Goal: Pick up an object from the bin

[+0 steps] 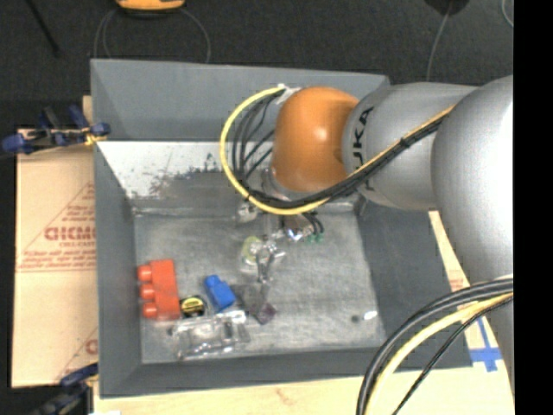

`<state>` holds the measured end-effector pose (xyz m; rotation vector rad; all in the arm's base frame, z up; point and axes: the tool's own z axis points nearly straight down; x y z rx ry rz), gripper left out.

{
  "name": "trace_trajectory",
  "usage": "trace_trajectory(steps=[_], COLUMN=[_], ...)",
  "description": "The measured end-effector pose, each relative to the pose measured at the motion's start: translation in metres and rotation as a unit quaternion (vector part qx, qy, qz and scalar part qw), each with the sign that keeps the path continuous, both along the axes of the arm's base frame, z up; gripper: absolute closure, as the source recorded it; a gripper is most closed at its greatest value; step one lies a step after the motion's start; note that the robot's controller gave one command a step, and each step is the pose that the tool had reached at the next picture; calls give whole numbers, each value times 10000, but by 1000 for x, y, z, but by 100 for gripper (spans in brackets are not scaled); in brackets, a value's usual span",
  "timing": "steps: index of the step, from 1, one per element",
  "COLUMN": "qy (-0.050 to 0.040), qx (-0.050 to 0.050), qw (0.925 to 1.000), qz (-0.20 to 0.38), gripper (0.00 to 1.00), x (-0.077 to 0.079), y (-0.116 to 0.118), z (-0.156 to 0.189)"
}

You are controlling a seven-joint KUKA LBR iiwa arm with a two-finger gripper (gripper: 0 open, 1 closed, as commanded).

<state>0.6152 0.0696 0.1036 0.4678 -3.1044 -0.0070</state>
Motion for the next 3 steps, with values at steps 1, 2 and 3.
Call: trace_trajectory(steps=[1,2,3], qy=[-64,-119,-73], qx=[-14,-4,-30], qw=[9935,9936,9639], qz=[1138,1122,2661], gripper=[0,100,100], x=[11,14,-13], y=[-18,-17,-47], z=[-29,-26,142])
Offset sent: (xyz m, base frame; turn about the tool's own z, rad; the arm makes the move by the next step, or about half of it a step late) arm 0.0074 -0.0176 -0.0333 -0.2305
